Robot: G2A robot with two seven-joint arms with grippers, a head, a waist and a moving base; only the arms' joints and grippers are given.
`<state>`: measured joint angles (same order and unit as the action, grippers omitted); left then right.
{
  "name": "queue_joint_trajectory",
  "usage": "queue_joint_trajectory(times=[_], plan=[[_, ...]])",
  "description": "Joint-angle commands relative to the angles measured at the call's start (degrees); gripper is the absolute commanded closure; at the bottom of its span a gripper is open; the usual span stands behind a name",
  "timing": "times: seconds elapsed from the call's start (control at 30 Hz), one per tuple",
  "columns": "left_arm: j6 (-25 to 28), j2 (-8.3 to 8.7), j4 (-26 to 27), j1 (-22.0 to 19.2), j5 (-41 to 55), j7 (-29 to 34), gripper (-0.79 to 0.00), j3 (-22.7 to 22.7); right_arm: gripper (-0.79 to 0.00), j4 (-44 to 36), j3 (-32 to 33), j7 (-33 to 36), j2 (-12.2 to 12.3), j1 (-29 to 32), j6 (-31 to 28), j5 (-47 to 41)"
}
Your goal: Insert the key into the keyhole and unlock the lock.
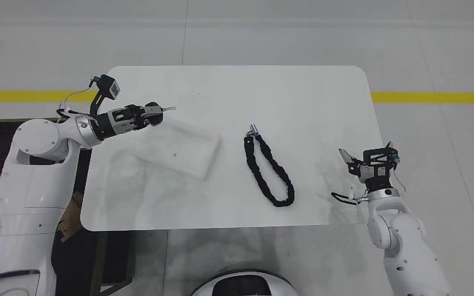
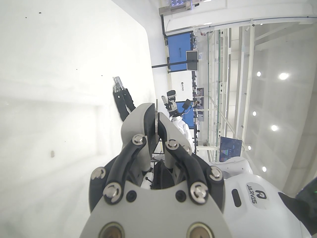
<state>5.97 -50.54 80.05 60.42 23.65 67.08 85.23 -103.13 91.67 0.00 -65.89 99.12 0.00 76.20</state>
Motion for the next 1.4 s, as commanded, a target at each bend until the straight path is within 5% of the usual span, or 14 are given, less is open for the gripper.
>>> queue_joint_trajectory(times=[0.0,0.37,0.5,0.73,0.93,1.07,1.27,1.37], plan=[[0.0,0.00,0.0,0.0,0.0,0.0,0.000,0.0,-0.785,0.0,0.0,0.0,0.0,0.0,0.0,0.0],[0.0,0.00,0.0,0.0,0.0,0.0,0.000,0.0,-0.785,-0.3,-0.6,0.9,0.0,-0.1,-2.0,-1.8],[0.0,0.00,0.0,0.0,0.0,0.0,0.000,0.0,-0.785,-1.2,-5.0,14.7,-0.1,-7.1,-16.9,-15.5],[0.0,0.00,0.0,0.0,0.0,0.0,0.000,0.0,-0.785,5.0,-18.1,40.7,-1.1,-26.3,-25.5,-25.7],[0.0,0.00,0.0,0.0,0.0,0.0,0.000,0.0,-0.785,7.1,-27.9,54.4,-2.9,-36.7,-17.6,-19.9],[0.0,0.00,0.0,0.0,0.0,0.0,0.000,0.0,-0.668,10.1,-32.5,60.1,-4.6,-40.5,-12.8,-19.6],[0.0,0.00,0.0,0.0,0.0,0.0,0.000,0.0,-0.619,17.1,-35.9,64.6,-7.4,-46.9,-8.5,-23.1],[0.0,0.00,0.0,0.0,0.0,0.0,0.000,0.0,-0.419,19.8,-36.7,65.0,-8.4,-49.3,-7.2,-22.4]])
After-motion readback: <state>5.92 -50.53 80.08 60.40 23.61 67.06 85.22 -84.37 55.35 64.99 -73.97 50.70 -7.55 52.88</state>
